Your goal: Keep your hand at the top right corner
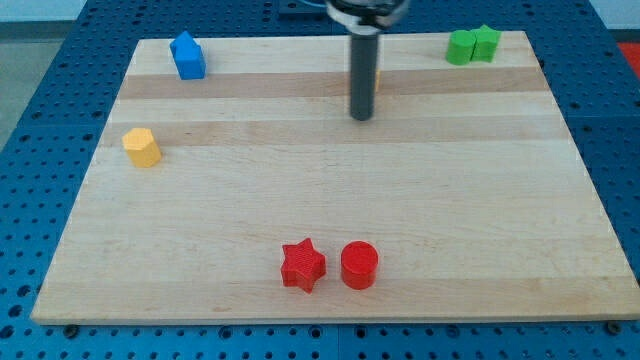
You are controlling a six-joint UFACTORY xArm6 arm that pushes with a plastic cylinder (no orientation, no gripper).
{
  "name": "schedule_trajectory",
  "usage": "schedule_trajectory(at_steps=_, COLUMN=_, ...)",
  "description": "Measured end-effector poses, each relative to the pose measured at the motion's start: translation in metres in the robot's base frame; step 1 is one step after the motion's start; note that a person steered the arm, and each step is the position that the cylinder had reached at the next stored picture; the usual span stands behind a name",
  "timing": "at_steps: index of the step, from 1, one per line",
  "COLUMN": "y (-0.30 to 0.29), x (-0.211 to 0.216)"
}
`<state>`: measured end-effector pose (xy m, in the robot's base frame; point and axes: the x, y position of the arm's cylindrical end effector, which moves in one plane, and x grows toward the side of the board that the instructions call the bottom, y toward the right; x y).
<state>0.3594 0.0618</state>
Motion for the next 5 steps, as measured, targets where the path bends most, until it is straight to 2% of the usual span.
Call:
schedule_trajectory(at_steps=2, y=0.147, x=-0.01)
schedule_trajectory(at_steps=3, y=0.194, x=-0.033)
schedule_trajectory(at_steps=5, y=0.226, x=-0.093)
